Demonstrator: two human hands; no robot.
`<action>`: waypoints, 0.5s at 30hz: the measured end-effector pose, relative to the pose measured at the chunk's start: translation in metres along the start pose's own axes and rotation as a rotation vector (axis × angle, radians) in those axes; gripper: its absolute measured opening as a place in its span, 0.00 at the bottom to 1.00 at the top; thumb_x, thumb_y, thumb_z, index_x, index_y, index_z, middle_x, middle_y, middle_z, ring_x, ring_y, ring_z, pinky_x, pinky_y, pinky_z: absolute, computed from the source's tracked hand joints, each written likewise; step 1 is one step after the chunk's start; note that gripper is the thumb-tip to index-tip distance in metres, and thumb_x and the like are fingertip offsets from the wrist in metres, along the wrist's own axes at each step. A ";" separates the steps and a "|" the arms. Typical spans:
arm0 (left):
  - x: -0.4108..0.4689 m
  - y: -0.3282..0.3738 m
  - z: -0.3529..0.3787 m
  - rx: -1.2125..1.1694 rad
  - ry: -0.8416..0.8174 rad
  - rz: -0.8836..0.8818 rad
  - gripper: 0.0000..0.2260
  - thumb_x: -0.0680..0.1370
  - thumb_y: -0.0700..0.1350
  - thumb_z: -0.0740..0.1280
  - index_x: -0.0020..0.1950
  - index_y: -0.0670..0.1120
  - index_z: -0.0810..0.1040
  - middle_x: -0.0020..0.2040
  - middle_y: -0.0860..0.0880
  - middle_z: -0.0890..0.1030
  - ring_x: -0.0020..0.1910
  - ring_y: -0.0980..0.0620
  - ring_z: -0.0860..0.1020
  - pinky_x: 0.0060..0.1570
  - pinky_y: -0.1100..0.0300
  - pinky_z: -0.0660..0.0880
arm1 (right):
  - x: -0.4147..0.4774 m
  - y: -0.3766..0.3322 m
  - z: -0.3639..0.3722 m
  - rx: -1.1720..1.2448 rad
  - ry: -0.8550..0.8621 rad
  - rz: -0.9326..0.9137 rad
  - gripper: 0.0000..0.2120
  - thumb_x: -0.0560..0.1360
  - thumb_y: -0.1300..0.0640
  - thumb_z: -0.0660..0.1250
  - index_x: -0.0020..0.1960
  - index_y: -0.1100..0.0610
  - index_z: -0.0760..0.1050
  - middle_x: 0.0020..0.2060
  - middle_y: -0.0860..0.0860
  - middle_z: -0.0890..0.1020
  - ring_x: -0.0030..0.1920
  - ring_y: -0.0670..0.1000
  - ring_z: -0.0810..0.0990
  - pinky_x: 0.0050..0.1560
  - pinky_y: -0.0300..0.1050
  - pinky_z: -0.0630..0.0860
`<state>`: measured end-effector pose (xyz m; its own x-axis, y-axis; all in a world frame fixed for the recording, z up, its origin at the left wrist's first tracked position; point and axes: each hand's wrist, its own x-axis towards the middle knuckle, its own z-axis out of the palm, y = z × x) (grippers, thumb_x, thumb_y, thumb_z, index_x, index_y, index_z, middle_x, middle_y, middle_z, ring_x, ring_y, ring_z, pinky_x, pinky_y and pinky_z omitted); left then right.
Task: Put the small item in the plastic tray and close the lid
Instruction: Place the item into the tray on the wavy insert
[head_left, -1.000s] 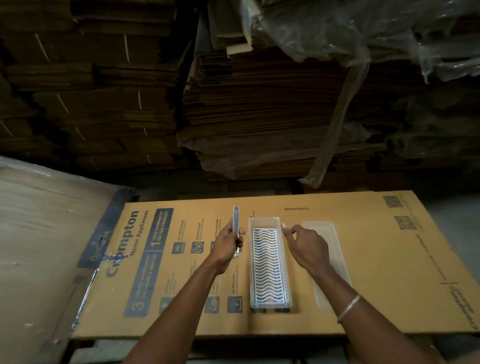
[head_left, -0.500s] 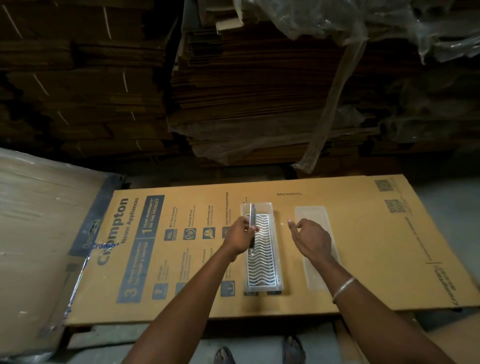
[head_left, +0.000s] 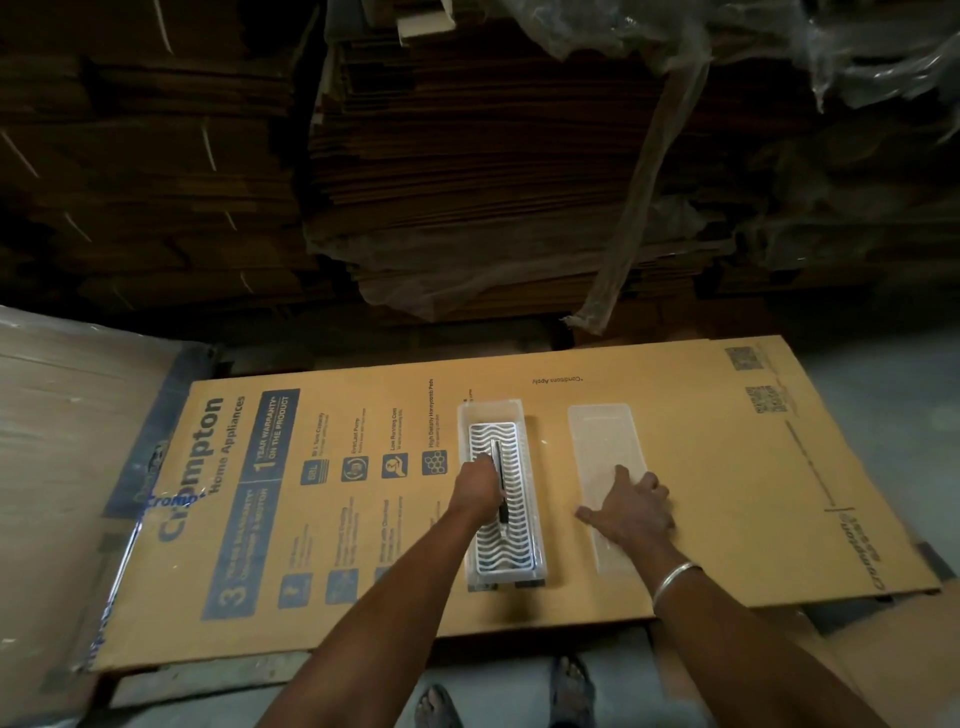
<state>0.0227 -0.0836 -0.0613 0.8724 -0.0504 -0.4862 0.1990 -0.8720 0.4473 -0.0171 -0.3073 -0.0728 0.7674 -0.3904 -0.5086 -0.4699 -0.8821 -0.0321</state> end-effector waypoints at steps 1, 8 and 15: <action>0.000 0.002 0.001 0.014 0.007 -0.001 0.17 0.77 0.37 0.71 0.64 0.38 0.74 0.60 0.36 0.81 0.58 0.37 0.81 0.54 0.48 0.78 | 0.001 0.001 0.002 0.005 0.004 0.013 0.50 0.65 0.28 0.72 0.78 0.48 0.54 0.70 0.63 0.62 0.69 0.65 0.64 0.58 0.67 0.75; -0.004 0.005 0.009 0.113 0.024 0.005 0.19 0.74 0.32 0.73 0.63 0.37 0.74 0.62 0.37 0.81 0.62 0.39 0.80 0.57 0.51 0.77 | 0.004 0.006 0.010 0.100 0.035 0.026 0.50 0.65 0.31 0.74 0.78 0.44 0.53 0.65 0.61 0.63 0.63 0.62 0.65 0.54 0.61 0.79; -0.006 -0.007 -0.006 -0.065 0.161 0.149 0.19 0.77 0.33 0.66 0.67 0.44 0.79 0.58 0.43 0.85 0.57 0.45 0.84 0.56 0.52 0.81 | -0.008 -0.014 -0.018 0.145 0.033 -0.037 0.53 0.65 0.27 0.71 0.80 0.41 0.48 0.67 0.62 0.64 0.64 0.62 0.66 0.52 0.57 0.75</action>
<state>0.0193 -0.0744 -0.0569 0.9534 -0.0934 -0.2870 0.0860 -0.8274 0.5550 -0.0087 -0.2968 -0.0529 0.7981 -0.3687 -0.4764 -0.4972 -0.8497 -0.1753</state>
